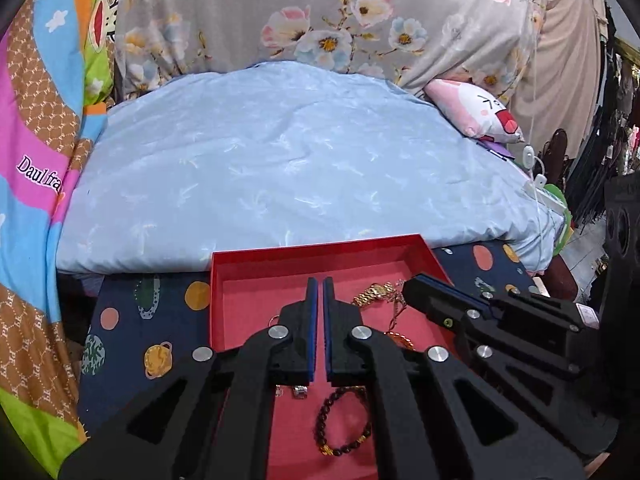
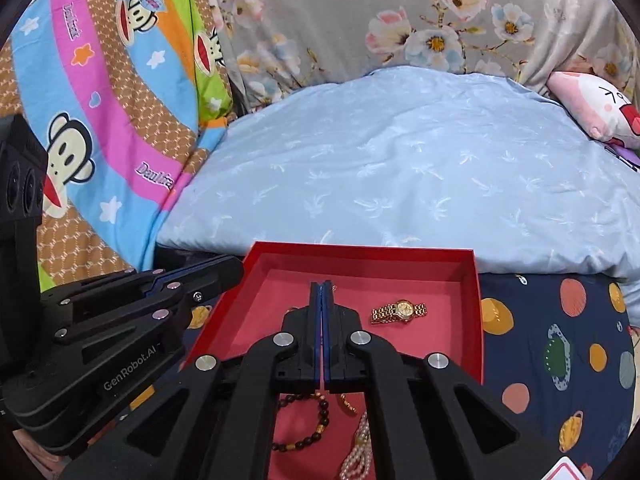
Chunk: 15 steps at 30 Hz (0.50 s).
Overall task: Organize jewelry
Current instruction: 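Carry both silver earrings into the red tray and open both grippers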
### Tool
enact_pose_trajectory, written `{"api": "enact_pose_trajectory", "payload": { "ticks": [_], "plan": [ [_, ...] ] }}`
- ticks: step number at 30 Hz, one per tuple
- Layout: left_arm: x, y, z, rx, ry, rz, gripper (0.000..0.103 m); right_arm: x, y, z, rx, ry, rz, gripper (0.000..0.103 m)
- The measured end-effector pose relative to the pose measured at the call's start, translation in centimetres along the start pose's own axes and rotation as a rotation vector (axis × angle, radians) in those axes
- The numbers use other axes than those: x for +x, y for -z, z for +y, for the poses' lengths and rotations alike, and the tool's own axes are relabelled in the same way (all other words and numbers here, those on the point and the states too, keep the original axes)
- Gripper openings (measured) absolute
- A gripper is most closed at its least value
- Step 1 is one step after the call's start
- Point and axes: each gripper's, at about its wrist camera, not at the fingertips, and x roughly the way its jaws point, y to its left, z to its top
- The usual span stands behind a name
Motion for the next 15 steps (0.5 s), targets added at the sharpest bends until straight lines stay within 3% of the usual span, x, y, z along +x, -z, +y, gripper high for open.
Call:
{"api": "enact_pose_trajectory", "payload": {
  "ticks": [5, 7, 9, 11, 15],
  "plan": [
    [1.3, 0.4, 0.8, -0.027, -0.011, 0.024, 0.003, 1.9, 0.3, 0.2, -0.017, 0.004, 0.029, 0.003],
    [1.3, 0.6, 1.0, -0.031, -0.028, 0.022, 0.016, 2.2, 0.4, 0.1, -0.018, 0.008, 0.028, 0.005],
    [1.0, 1.0, 1.6, -0.051, -0.061, 0.014, 0.046, 2.2, 0.5, -0.1, -0.012, 0.011, 0.023, 0.006],
    [0.5, 1.2, 2.1, -0.064, -0.072, 0.0, 0.052, 1.7, 0.6, -0.4, 0.003, 0.013, 0.01, 0.009],
    [-1.4, 1.7, 2.6, -0.073, -0.073, -0.011, 0.053, -1.3, 1.2, -0.5, 0.011, 0.029, -0.035, 0.016]
  ]
}}
